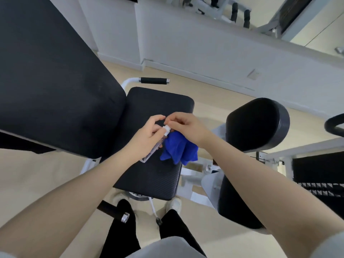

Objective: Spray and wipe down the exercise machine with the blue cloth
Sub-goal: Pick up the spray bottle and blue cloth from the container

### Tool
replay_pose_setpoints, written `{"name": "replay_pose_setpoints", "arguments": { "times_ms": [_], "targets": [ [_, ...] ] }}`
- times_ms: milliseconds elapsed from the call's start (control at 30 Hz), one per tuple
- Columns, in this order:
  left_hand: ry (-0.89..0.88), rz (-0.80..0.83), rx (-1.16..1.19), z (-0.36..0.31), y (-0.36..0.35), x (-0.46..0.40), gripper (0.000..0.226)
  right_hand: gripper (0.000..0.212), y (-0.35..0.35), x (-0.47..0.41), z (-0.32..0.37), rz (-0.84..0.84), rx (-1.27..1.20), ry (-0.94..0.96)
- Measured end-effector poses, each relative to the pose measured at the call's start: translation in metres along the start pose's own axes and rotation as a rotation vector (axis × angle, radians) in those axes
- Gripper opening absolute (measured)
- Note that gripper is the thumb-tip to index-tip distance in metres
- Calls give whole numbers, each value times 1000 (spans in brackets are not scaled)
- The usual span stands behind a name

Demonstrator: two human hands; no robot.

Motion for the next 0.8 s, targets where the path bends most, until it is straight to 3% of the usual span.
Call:
{"name": "replay_pose_setpoints", "arguments": {
  "times_ms": [233,400,567,700,800],
  "targets": [
    [107,113,-51,11,64,-16,10,13,-32,-41,18,-41,58,-44],
    [164,245,107,12,97,-23,21,14,-43,-51,30,-63,-173,-110],
    [261,407,217,12,117,-24,28,10,-53,-58,43,-17,-33,-80],
    [140,362,23,11,124,-25,20,30,-59,-69,46,45,204,-116],
    [136,329,51,12,127,-26,24,12,-55,-70,44,49,109,-79]
  ]
}}
Point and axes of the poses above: each hand's wrist, its own x-axis away from the middle knuckle, its own y-axis out of the back of the hand, z = x × y, the point moved 1 cm from there along -x, towards the middle knuckle, and after that the axes turned 3 degrees about y, right-handed, at the moved point
